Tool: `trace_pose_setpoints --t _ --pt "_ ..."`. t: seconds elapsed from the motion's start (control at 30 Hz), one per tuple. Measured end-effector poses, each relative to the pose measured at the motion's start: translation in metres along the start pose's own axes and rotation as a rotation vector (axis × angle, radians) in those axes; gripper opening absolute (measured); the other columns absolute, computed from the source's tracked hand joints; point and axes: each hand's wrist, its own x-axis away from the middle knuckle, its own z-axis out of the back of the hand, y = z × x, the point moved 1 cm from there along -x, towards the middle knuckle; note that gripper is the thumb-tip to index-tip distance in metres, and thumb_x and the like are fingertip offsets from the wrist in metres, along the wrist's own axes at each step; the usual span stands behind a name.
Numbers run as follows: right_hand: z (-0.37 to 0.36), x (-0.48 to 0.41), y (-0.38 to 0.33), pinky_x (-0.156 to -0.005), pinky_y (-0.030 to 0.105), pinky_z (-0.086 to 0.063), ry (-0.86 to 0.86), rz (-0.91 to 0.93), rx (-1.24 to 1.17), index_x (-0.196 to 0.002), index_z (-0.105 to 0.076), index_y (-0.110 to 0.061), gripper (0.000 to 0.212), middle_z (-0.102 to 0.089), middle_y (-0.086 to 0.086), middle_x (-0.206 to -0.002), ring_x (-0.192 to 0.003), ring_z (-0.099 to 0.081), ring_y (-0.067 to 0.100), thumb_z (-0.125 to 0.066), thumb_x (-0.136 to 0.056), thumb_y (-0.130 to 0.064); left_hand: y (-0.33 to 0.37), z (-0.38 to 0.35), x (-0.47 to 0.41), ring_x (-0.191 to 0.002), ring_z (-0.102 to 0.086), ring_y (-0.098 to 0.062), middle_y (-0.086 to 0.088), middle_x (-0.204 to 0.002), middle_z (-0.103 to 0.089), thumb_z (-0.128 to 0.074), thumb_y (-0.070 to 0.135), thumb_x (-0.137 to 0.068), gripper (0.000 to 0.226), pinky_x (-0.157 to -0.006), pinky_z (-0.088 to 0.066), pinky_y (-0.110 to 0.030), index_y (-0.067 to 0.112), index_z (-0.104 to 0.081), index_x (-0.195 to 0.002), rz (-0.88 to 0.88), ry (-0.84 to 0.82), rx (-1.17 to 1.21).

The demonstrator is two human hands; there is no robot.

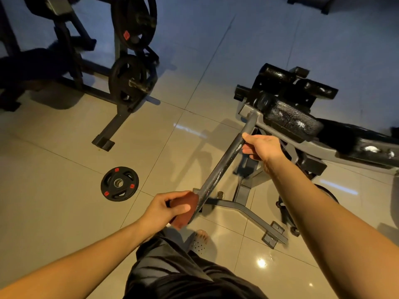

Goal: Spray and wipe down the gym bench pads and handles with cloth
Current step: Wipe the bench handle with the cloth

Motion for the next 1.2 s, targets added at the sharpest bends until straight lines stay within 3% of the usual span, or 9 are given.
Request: trace_pose_setpoints --t 0.2,0.3,0.43,0.57,0.73,0.83,0.9,1.1,1.2 --pt "-0.002 0.001 0.000 -0.070 0.028 -0.049 0.021 -0.004 0.000 -0.097 -0.075 -0.008 0.024 -0.074 0.003 -0.075 -0.058 -0.066 0.006 -0.077 -0.091 -0.031 0.073 -0.062 -0.056 -0.099 -0.065 -0.009 0.006 -0.113 -0.066 -0.075 0.004 -0.088 0.047 -0.073 -0.060 -0.021 0.015 -0.066 -0.133 -0.209 -0.011 -0.054" --pt "-0.001 0.002 -0.001 -0.070 0.029 -0.048 0.023 0.009 0.011 -0.102 -0.076 -0.004 0.030 -0.077 0.010 -0.087 -0.061 -0.067 0.009 -0.077 -0.090 -0.031 0.102 -0.084 -0.082 -0.105 -0.067 -0.017 -0.005 -0.122 -0.068 -0.076 0.004 -0.089 0.049 -0.078 -0.061 -0.022 0.012 -0.065 -0.135 -0.258 0.001 -0.063" --pt "0.001 0.004 -0.001 -0.078 0.033 -0.049 0.001 0.021 0.013 -0.093 -0.076 -0.008 0.022 -0.078 0.015 -0.095 -0.066 -0.066 0.011 -0.075 -0.092 -0.030 0.063 -0.048 -0.050 -0.106 -0.068 -0.014 -0.004 -0.126 -0.067 -0.077 0.004 -0.087 0.049 -0.077 -0.060 -0.023 0.016 -0.066 -0.133 -0.184 -0.034 -0.084" --pt "0.001 0.003 -0.002 -0.086 0.037 -0.051 -0.006 0.003 -0.007 -0.091 -0.074 -0.010 0.018 -0.076 0.008 -0.084 -0.066 -0.065 0.010 -0.076 -0.092 -0.029 0.028 -0.015 -0.018 -0.107 -0.069 -0.021 -0.005 -0.120 -0.071 -0.077 0.000 -0.084 0.041 -0.076 -0.059 -0.023 0.019 -0.070 -0.120 -0.060 -0.020 -0.048" --pt "-0.001 0.001 0.000 -0.077 0.033 -0.050 0.000 -0.005 0.004 -0.101 -0.074 -0.006 0.025 -0.073 0.004 -0.078 -0.063 -0.064 0.008 -0.076 -0.091 -0.029 0.078 -0.065 -0.058 -0.096 -0.071 -0.007 0.004 -0.111 -0.071 -0.076 0.003 -0.088 0.041 -0.077 -0.061 -0.023 0.015 -0.069 -0.126 -0.197 0.022 -0.066" --pt "0.001 -0.004 -0.004 -0.068 0.029 -0.047 -0.018 -0.030 0.034 -0.102 -0.076 -0.005 0.029 -0.075 0.005 -0.079 -0.060 -0.065 0.008 -0.078 -0.090 -0.031 0.112 -0.091 -0.095 -0.104 -0.071 -0.019 -0.006 -0.118 -0.073 -0.077 0.007 -0.088 0.042 -0.090 -0.061 -0.036 0.013 -0.069 -0.129 -0.249 0.038 -0.069" --pt "0.005 -0.009 -0.007 -0.064 0.027 -0.043 -0.053 -0.049 0.056 -0.105 -0.077 -0.004 0.033 -0.078 0.010 -0.085 -0.060 -0.067 0.008 -0.079 -0.088 -0.033 0.113 -0.088 -0.096 -0.104 -0.071 -0.020 -0.006 -0.119 -0.073 -0.077 0.007 -0.089 0.043 -0.085 -0.062 -0.033 0.013 -0.068 -0.130 -0.244 -0.007 -0.071" --pt "0.010 -0.016 -0.005 -0.068 0.029 -0.040 -0.112 -0.092 0.059 -0.108 -0.076 -0.003 0.035 -0.076 0.008 -0.080 -0.056 -0.063 0.006 -0.079 -0.088 -0.032 0.064 -0.036 -0.046 -0.104 -0.072 -0.023 -0.004 -0.115 -0.075 -0.079 0.003 -0.083 0.037 -0.075 -0.061 -0.027 0.025 -0.074 -0.112 -0.085 -0.054 -0.066" --pt "0.009 -0.019 -0.006 -0.072 0.032 -0.041 -0.113 -0.114 0.078 -0.108 -0.076 -0.006 0.035 -0.077 0.005 -0.079 -0.057 -0.065 0.006 -0.080 -0.086 -0.032 0.081 -0.059 -0.065 -0.104 -0.071 -0.015 0.006 -0.109 -0.074 -0.079 0.002 -0.085 0.036 -0.083 -0.061 -0.028 0.028 -0.073 -0.110 -0.180 0.016 -0.147"
